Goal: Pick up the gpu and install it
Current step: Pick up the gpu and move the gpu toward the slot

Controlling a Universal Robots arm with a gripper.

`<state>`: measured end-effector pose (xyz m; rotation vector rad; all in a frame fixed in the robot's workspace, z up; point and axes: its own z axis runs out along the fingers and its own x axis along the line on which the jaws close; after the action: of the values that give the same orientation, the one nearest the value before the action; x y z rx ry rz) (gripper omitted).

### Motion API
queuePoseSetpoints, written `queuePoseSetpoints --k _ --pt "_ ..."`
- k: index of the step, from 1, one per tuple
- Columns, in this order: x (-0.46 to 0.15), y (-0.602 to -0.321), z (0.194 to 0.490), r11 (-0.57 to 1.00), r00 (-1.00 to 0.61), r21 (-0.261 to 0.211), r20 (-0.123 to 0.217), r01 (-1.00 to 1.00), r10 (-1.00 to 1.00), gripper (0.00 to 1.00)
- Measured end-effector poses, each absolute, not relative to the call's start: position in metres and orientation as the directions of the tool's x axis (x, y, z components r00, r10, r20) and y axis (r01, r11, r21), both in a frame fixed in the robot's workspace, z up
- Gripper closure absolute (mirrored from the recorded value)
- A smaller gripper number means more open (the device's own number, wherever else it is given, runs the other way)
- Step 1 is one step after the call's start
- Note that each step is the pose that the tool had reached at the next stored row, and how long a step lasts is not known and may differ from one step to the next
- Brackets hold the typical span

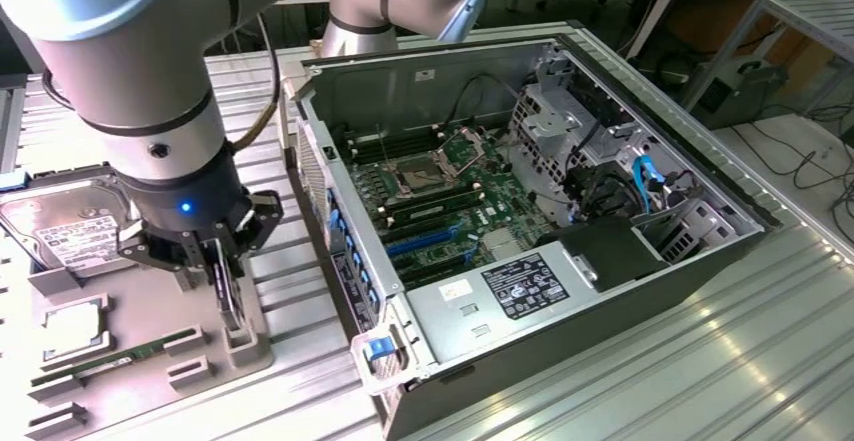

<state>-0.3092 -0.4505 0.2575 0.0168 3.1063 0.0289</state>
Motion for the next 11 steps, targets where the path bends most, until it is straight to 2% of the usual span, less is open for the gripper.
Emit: queuePoseSetpoints --k 11 --pt "-0.309 -0.45 0.287 1.0 -0.999 0.019 -0.036 0.011 0.011 0.72"
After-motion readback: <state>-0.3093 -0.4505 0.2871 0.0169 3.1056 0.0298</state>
